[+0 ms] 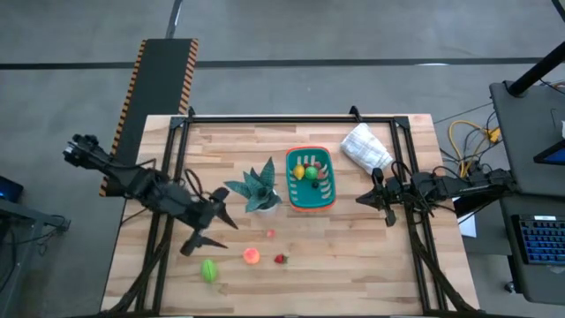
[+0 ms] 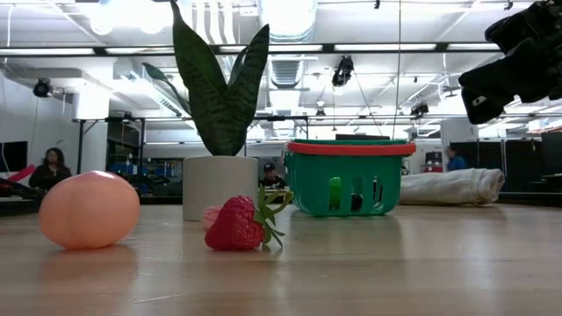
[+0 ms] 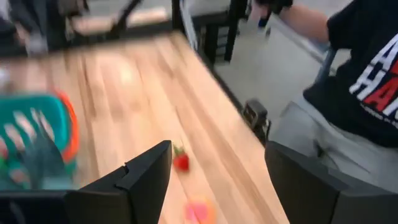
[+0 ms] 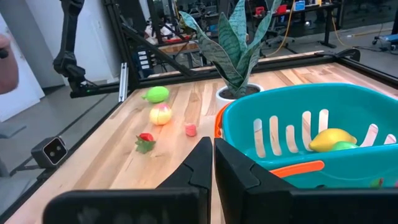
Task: Build produce basket
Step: Put the melon into the basket
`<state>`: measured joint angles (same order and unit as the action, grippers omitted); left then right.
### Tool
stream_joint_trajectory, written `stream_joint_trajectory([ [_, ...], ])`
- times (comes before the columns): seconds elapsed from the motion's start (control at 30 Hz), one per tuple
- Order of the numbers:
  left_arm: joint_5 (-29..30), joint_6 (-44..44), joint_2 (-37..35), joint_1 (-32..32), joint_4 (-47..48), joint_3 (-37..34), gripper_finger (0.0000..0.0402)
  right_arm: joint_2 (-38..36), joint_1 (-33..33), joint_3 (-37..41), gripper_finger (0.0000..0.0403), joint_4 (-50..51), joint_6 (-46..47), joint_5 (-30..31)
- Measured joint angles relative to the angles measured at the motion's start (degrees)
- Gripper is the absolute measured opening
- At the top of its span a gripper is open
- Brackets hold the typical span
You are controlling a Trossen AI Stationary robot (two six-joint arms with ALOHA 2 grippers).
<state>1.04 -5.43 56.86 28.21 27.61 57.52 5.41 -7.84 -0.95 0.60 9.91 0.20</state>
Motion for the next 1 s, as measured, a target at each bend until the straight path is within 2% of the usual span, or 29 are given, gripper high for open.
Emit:
stream_joint_trajectory([
  [0.2,3.6,-16.7,5.7,3.6,18.2,6.3,0.0244,0.0,0.0,0.0,0.0009,0.0,0.0,0.2],
  [0.33,3.5,-24.6,9.1,5.8,25.7,9.3,0.0244,0.0,0.0,0.0,0.0009,-0.1,0.0,1.4],
  [0.6,1.3,-36.1,15.3,9.9,27.7,10.6,0.0244,0.0,0.0,0.0,0.0009,-0.5,0.0,4.4],
  [0.73,-2.2,-48.4,18.0,10.5,29.3,10.4,0.0244,0.0,0.0,0.0,0.0009,-0.5,0.0,4.4],
  [1.0,-3.1,-73.3,23.5,11.3,29.1,9.8,0.0244,0.0,0.0,0.0,0.0009,-0.6,0.0,4.4],
])
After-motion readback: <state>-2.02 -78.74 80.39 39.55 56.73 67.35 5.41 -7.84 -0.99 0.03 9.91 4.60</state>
